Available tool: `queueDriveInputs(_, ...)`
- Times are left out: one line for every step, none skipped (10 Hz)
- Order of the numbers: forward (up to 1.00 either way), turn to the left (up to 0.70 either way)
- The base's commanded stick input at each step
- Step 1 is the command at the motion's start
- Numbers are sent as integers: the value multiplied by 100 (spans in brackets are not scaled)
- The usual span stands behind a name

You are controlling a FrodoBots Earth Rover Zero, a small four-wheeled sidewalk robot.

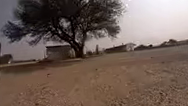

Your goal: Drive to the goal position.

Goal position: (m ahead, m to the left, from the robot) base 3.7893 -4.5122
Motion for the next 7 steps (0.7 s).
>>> queueDriveInputs(50,0)
queueDriveInputs(50,0)
queueDriveInputs(50,0)
queueDriveInputs(50,0)
queueDriveInputs(50,0)
queueDriveInputs(50,0)
queueDriveInputs(50,0)
